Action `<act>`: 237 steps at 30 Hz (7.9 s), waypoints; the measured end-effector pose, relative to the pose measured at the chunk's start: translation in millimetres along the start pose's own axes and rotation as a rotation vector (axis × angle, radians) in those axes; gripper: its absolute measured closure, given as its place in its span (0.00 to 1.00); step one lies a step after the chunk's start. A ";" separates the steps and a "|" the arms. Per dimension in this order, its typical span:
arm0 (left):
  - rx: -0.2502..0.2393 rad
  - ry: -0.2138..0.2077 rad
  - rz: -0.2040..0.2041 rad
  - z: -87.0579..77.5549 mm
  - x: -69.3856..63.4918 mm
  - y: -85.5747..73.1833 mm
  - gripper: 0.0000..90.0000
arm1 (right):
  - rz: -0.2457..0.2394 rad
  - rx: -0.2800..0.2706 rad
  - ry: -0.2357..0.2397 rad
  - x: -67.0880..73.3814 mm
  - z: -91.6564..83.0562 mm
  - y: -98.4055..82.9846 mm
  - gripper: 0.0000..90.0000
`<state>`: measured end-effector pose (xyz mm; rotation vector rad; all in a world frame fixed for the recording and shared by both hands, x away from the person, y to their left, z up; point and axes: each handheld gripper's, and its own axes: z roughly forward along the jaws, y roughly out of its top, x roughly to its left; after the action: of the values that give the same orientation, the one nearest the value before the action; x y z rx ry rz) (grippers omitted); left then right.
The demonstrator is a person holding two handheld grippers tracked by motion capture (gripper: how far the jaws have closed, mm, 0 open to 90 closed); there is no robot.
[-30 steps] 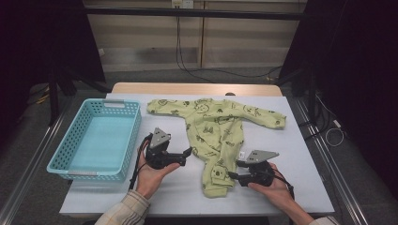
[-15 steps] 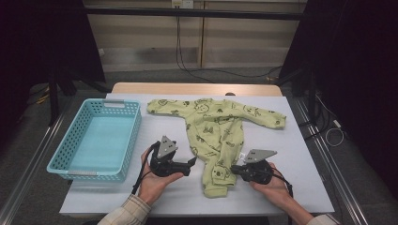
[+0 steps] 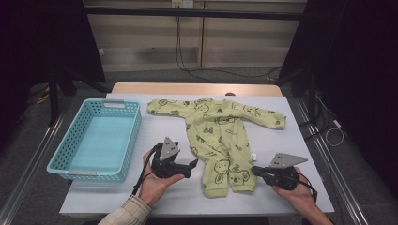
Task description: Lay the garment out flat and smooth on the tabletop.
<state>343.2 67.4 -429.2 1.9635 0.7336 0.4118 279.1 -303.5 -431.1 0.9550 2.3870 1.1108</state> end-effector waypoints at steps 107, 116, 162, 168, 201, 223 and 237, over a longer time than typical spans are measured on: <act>0.266 -0.073 0.055 14.1 -25.8 -13.5 0.99 | 0.003 0.096 0.056 3.3 24.2 -3.7 0.94; 0.271 -0.058 -0.012 -9.5 -9.4 -20.0 0.99 | -0.013 0.081 0.112 11.3 17.1 -1.9 0.99; 0.260 -0.145 0.049 -18.7 -32.5 -34.8 0.91 | 0.074 0.079 -0.060 -6.3 24.1 -6.2 0.94; 0.264 -0.166 0.026 -15.0 -28.9 -32.5 1.00 | 0.067 0.083 -0.065 -10.0 19.9 -8.0 0.98; -0.074 0.013 -0.097 -35.5 10.7 -17.6 0.07 | 0.282 -0.112 -0.325 -110.6 11.8 5.5 0.22; -0.076 0.014 -0.080 -36.3 11.3 -17.4 0.06 | 0.350 0.034 -0.567 -203.2 62.5 5.5 0.84; -0.073 0.021 -0.064 -37.7 9.8 -17.7 0.07 | 0.334 0.011 -0.669 -214.1 55.6 1.2 0.97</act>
<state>323.7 105.4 -426.8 1.8646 0.7823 0.4151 463.5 -422.0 -460.8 1.4863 1.7317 0.7126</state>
